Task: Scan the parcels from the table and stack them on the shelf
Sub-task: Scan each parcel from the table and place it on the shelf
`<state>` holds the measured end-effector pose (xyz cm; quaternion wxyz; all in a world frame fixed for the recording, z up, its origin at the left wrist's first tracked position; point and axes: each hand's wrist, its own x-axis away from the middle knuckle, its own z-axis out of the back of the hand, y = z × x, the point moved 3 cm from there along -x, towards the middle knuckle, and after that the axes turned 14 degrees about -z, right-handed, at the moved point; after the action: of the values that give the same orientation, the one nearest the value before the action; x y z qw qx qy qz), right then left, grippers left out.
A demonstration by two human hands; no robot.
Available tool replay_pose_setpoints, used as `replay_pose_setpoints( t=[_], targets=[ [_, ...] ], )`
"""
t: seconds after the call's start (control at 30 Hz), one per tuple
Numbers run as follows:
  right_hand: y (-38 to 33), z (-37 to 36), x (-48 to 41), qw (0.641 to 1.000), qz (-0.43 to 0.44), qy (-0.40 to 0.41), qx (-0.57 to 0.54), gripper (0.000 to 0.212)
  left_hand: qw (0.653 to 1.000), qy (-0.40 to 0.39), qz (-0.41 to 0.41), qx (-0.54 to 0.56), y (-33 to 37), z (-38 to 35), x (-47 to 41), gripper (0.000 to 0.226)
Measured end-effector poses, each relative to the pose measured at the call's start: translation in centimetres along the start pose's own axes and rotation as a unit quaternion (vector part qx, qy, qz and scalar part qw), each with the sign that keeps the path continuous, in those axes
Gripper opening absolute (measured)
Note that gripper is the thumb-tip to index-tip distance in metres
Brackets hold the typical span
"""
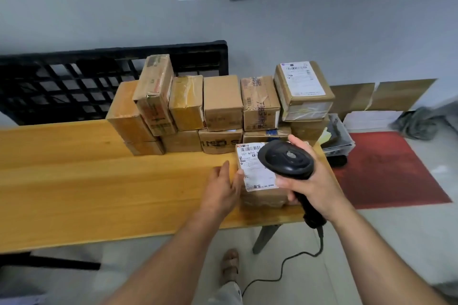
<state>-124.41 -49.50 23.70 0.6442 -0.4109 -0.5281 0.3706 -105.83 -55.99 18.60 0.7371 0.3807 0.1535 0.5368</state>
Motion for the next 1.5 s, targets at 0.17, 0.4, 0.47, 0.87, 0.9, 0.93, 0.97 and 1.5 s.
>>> replay_pose_setpoints(
  t=[0.17,0.4,0.47,0.87,0.9,0.93,0.97,1.5],
  targets=[
    [1.6,0.5,-2.7,0.999,-0.043,-0.001,-0.014,0.097,0.995,-0.038,0.053,0.074,-1.5,-1.2,-1.0,0.065],
    [2.1,0.6,-3.6,0.997,-0.058,-0.026,-0.042,0.094,0.972,-0.073,0.032,0.219,-0.9,-2.9,-0.8,0.083],
    [2.0,1.0,-3.6,0.997,-0.060,-0.026,-0.052,0.094,0.961,-0.081,0.025,0.262,-0.3,-2.7,-0.8,0.080],
    [0.7,-0.1,-2.5,0.997,-0.044,-0.055,-0.036,0.099,0.943,-0.076,0.028,0.324,-0.7,1.8,-0.1,0.114],
    [0.2,-0.3,-2.0,0.997,-0.036,-0.056,-0.033,0.098,0.944,-0.062,0.024,0.323,-0.7,2.3,0.2,0.115],
    [-0.3,-0.5,-1.4,0.997,-0.026,-0.058,-0.032,0.097,0.945,-0.046,0.017,0.324,-0.8,2.8,0.5,0.115],
    [-0.9,-0.7,-0.7,0.997,-0.013,-0.062,-0.035,0.095,0.945,-0.030,0.008,0.326,-0.8,3.3,0.8,0.116],
    [-9.0,-6.0,11.1,0.973,0.162,-0.147,-0.079,0.099,0.946,0.178,-0.130,0.236,-0.5,14.9,8.4,0.116]
  ],
)
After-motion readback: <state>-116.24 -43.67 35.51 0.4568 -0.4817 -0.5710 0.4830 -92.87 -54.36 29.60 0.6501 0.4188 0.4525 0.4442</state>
